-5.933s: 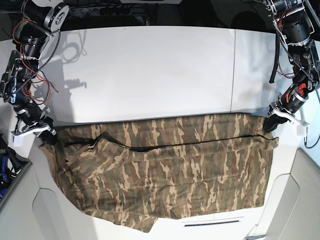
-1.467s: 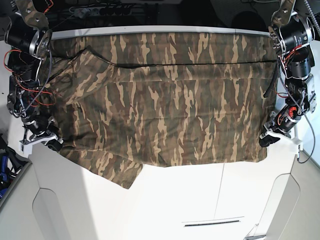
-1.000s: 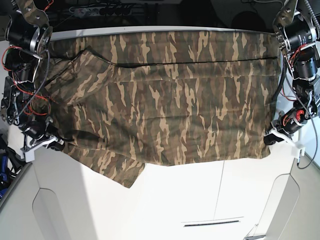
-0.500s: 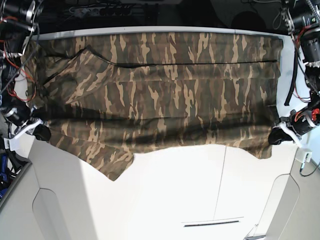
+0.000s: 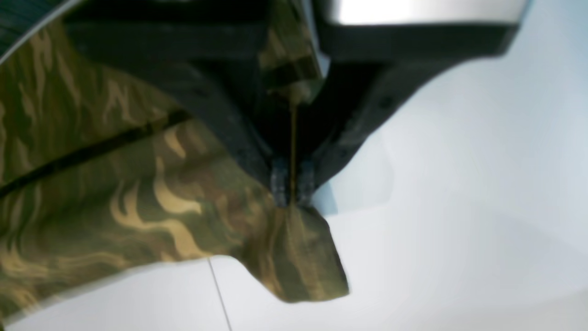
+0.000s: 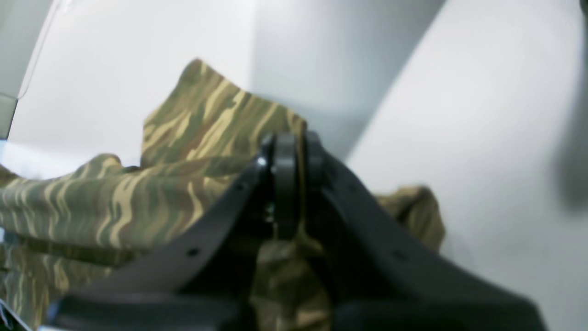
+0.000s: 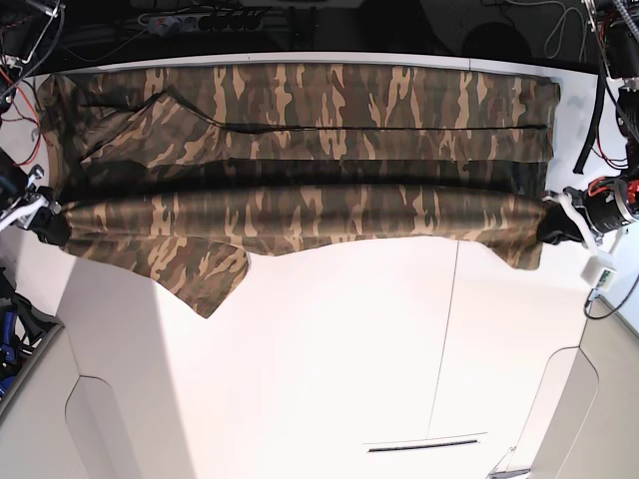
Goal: Fold the T-shirt properly
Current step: 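Grasp the shirt's hem edge with both grippers and fold it over, then lay the folded strip flat with both grippers and open them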
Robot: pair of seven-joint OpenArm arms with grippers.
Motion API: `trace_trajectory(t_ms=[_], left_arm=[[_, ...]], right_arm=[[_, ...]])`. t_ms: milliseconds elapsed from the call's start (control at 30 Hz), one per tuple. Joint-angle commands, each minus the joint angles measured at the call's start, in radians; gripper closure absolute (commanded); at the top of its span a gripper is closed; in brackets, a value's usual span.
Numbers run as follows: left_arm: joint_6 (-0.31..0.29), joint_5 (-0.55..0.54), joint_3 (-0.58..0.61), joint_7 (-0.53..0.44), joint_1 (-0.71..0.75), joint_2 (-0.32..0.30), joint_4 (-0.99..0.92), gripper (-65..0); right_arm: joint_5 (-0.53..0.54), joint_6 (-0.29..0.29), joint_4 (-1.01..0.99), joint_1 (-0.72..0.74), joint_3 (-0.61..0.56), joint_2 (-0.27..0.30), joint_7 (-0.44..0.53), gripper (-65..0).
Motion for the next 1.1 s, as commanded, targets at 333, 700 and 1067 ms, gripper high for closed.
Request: trace_trajectory(t_ms=[333,700,1067], left_arm=[[-0.005,-0.022,-0.008,0.009,0.1,-0.019,0.072,0.0],[-0.005,-0.063,-0.008,0.007,0.111,-0.019,0.071,0.0],[-0.005,-0.063,-0.008,-0.003,0.125,-0.019,0.071,0.0]], right_arm=[[-0.044,-0.001,0.003,-0.088,0.009,0.004,0.064,-10.4],[-0.045,-0.001,0.003,0.021,0.009,-0.002,0.208,-39.9],[-0.304,-0.036,-0.091,0.131,-0.176,-0.085,0.345,-39.9]])
